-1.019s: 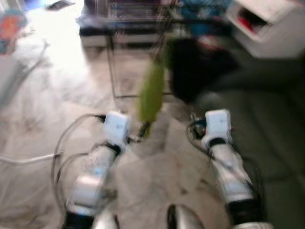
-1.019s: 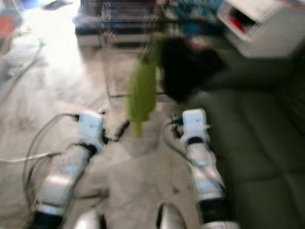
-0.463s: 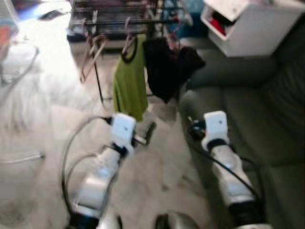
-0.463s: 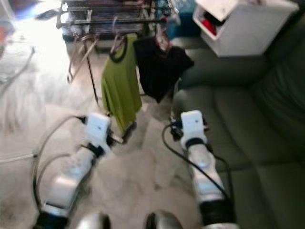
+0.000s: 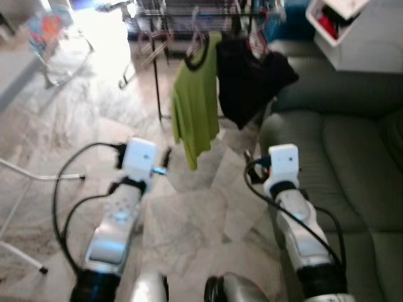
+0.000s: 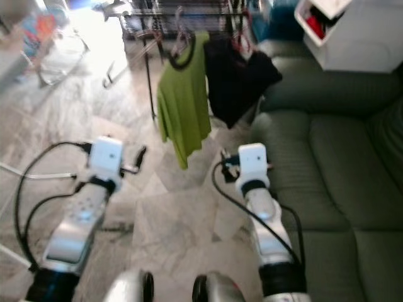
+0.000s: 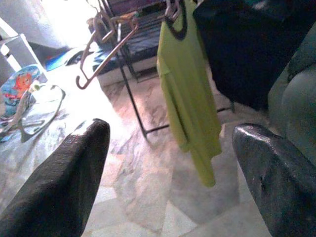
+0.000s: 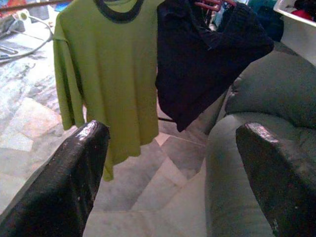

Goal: Hang hanger

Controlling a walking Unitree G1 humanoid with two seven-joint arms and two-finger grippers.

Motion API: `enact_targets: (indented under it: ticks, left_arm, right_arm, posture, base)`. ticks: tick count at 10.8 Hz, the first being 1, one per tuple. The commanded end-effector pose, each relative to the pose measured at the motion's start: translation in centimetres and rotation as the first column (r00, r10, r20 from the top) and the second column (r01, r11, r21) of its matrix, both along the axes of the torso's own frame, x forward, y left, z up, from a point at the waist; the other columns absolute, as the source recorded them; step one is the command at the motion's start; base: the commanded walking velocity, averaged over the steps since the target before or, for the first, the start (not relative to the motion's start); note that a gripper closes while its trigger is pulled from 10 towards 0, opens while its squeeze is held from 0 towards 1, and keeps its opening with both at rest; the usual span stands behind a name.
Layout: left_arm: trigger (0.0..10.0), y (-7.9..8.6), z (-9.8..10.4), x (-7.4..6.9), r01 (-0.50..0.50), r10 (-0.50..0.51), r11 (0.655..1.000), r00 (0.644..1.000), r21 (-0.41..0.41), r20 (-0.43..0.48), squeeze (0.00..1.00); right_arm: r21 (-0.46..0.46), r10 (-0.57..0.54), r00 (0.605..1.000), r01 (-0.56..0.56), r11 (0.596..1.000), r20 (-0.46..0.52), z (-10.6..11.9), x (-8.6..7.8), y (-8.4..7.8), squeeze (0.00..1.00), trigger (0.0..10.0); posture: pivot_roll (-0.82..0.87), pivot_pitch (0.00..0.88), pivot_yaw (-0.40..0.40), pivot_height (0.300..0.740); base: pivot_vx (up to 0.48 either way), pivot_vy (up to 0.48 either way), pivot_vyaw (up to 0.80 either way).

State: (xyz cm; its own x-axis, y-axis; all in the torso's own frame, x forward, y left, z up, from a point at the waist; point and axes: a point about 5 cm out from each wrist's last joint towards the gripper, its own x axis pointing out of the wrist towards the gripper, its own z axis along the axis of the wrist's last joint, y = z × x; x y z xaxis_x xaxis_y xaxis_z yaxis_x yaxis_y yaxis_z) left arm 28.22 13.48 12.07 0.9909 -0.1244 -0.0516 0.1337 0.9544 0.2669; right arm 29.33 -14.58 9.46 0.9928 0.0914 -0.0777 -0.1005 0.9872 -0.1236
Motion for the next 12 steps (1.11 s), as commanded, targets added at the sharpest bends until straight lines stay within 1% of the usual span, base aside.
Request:
enact_targets:
  ticks: [1,2,3,4,6,8,9,11,12]
  left_arm:
    - [10.0,0.3,0.8,-0.2,-0.011,0.010,1.000,1.000,0.019,0.028,0.00]
    - [10.0,0.8,0.3,-0.6,-0.022,0.022,1.000,1.000,0.018,0.011,0.00]
    - [10.0,1.3,-0.1,-0.9,-0.057,0.057,0.998,0.998,0.028,0.002,0.00]
    - [10.0,1.7,-0.1,-1.2,-0.075,0.075,0.997,0.997,0.034,0.003,0.00]
    - [10.0,2.8,-0.9,-2.2,-0.122,0.123,0.991,0.992,0.057,-0.006,0.00]
    - [10.0,3.2,-1.3,-2.6,-0.126,0.127,0.991,0.992,0.048,-0.014,0.00]
    - [10.0,3.5,-1.4,-2.8,-0.136,0.137,0.989,0.990,0.057,-0.014,0.00]
    - [10.0,4.4,-1.8,-3.5,-0.152,0.154,0.985,0.988,0.081,-0.019,0.00]
    - [10.0,4.5,-1.8,-3.5,-0.156,0.159,0.984,0.987,0.082,-0.021,0.00]
  right_arm:
    - [0.011,0.001,1.000,-0.002,1.000,0.026,0.7,0.0,0.3,0.00,10.0]
    - [0.013,-0.003,1.000,0.003,1.000,0.027,0.7,-0.1,0.4,0.00,10.0]
    - [0.016,-0.003,1.000,0.002,1.000,0.024,0.5,-0.4,0.3,0.00,10.0]
    - [0.008,-0.015,1.000,0.015,1.000,0.024,0.4,-0.6,-0.1,0.00,10.0]
    - [-0.005,-0.081,0.997,0.081,0.997,0.012,-0.3,-1.2,-1.5,0.00,10.0]
    - [-0.029,-0.120,0.993,0.121,0.992,0.012,-0.5,-1.8,-2.5,0.00,10.0]
    - [-0.048,-0.125,0.992,0.125,0.991,0.005,-0.7,-2.0,-2.8,0.00,10.0]
    - [-0.060,-0.130,0.991,0.129,0.990,-0.009,-1.2,-2.7,-3.3,0.00,10.0]
    - [-0.061,-0.133,0.991,0.132,0.989,-0.013,-1.3,-2.7,-3.3,0.00,10.0]
  posture:
    - [0.03,0.150,-0.004,0.740]
    - [0.02,0.157,-0.009,0.740]
    - [0.02,0.152,-0.010,0.740]
    - [0.02,0.148,-0.010,0.740]
    - [0.01,0.115,-0.004,0.740]
    - [0.00,0.098,-0.013,0.740]
    - [0.00,0.098,-0.013,0.740]
    - [0.01,0.092,-0.021,0.740]
    - [0.01,0.092,-0.020,0.740]
  base:
    - [0.000,0.000,0.00]
    - [0.000,0.000,0.00]
    - [0.000,0.000,0.00]
    - [0.000,0.000,0.00]
    - [0.000,0.000,0.00]
    - [0.000,0.000,0.00]
    - [0.000,0.000,0.00]
    - [0.000,0.000,0.00]
    - [0.000,0.000,0.00]
